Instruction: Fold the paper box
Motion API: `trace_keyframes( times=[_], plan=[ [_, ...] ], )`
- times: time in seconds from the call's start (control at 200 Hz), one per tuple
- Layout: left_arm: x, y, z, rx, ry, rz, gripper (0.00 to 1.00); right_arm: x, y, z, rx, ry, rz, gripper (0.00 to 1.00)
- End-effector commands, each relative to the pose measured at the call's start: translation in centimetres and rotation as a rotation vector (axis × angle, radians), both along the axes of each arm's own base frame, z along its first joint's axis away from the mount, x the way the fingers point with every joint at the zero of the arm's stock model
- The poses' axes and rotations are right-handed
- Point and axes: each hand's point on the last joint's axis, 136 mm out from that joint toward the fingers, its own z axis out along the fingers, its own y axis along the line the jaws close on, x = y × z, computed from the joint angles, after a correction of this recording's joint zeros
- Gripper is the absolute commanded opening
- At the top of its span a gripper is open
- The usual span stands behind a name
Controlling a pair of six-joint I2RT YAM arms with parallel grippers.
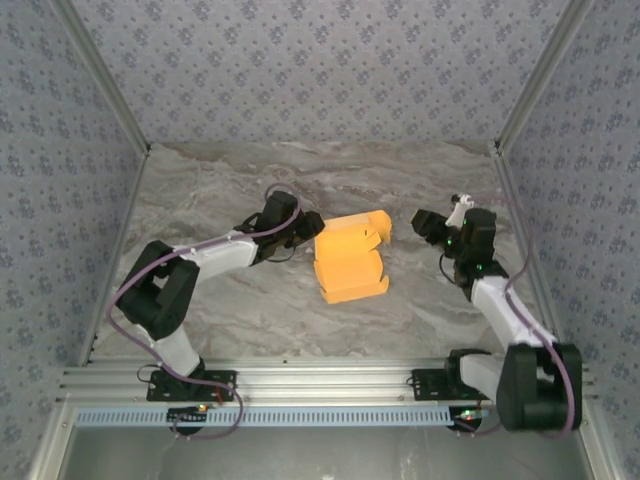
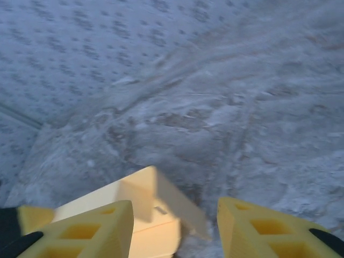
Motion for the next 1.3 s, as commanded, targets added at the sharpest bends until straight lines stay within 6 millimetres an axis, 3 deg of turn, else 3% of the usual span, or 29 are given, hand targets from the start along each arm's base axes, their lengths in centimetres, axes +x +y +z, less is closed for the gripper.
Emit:
trace_keyframes(
  times=[0.0,0.07,0.225,0.35,0.47,0.495,0.635,0.66,0.775,0.909,1.164,1.294],
  plan=[
    [-5.5,2.8,-7.8,0.225,0.254,-0.047,0.43,1.0,0.9,-3.5,0.080,0.195,0.074,0.19],
    [-5.5,2.8,-7.9,0.227,0.257,-0.049,0.43,2.5,1.3,-5.3,0.087,0.274,0.108,0.08],
    [-5.8,2.8,-8.0,0.237,0.259,-0.056,0.43,6.0,2.4,-8.7,0.016,0.363,0.201,0.17],
    [-5.8,2.5,-7.7,0.238,0.249,-0.059,0.43,7.9,4.6,-9.7,-0.011,0.371,0.310,0.20],
    [-5.9,1.9,-7.6,0.246,0.241,-0.073,0.43,8.2,6.4,-10.5,-0.047,0.372,0.402,0.23],
    [-6.0,1.7,-7.7,0.251,0.241,-0.077,0.43,9.0,6.7,-9.6,-0.054,0.345,0.418,0.23],
    [-6.1,1.3,-7.9,0.257,0.246,-0.086,0.43,7.2,7.2,-10.2,-0.076,0.379,0.466,0.19],
    [-6.1,1.3,-7.9,0.257,0.247,-0.085,0.43,5.9,7.1,-11.2,-0.068,0.409,0.467,0.18],
    [-6.2,1.4,-8.0,0.259,0.250,-0.077,0.42,3.4,7.0,-11.8,-0.065,0.424,0.449,0.18],
    [-6.3,1.6,-8.2,0.264,0.254,-0.077,0.42,0.5,8.3,-12.9,-0.051,0.452,0.464,0.17],
    [-6.4,1.7,-8.1,0.264,0.251,-0.078,0.42,-0.9,9.3,-13.4,0.037,0.470,0.311,0.14],
    [-6.5,1.8,-8.0,0.254,0.243,-0.075,0.42,-1.4,8.9,-11.9,0.049,0.413,0.208,0.24]
  ],
)
